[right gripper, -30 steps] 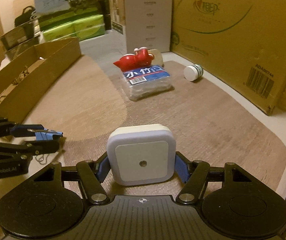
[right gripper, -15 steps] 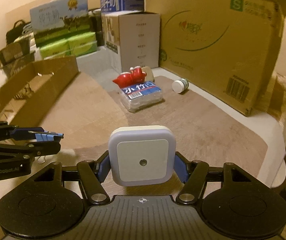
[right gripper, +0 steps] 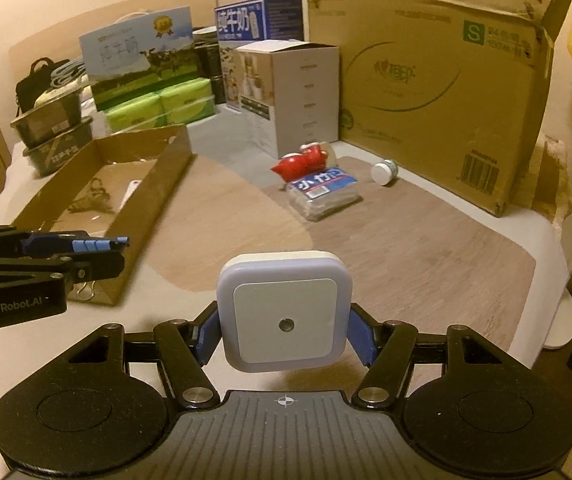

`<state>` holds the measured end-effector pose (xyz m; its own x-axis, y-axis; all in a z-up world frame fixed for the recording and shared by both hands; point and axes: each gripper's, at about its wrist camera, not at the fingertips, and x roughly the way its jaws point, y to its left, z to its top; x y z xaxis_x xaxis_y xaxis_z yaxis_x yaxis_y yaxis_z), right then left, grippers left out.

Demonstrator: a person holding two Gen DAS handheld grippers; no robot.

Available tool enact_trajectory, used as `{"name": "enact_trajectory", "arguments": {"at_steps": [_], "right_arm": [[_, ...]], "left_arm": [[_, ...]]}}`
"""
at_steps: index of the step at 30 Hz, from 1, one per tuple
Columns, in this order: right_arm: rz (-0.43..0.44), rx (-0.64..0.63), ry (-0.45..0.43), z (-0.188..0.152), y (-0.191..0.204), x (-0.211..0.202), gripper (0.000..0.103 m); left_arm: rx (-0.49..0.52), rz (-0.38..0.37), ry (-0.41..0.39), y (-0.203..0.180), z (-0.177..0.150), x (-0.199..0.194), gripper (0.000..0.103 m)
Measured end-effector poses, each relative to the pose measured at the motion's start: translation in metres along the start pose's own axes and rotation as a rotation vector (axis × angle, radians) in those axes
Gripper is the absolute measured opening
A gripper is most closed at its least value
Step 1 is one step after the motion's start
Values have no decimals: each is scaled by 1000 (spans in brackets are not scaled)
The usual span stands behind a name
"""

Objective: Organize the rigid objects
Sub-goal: 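Carry clip and night light into the cardboard tray and open both tools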

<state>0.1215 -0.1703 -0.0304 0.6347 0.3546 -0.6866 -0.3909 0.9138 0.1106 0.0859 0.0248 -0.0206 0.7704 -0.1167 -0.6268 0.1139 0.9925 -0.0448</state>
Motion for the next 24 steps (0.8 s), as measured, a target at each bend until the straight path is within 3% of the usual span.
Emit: {"name": "enact_trajectory", "arguments": {"at_steps": [10,24], "right_arm": [[38,-48,-17,9,41,-7,65],[124,-144,-37,39,100,16,65]], "left_arm": [[-13,36,-4,34,-1,-30,39],[-42,135,-15,104,4,-49,40]]}}
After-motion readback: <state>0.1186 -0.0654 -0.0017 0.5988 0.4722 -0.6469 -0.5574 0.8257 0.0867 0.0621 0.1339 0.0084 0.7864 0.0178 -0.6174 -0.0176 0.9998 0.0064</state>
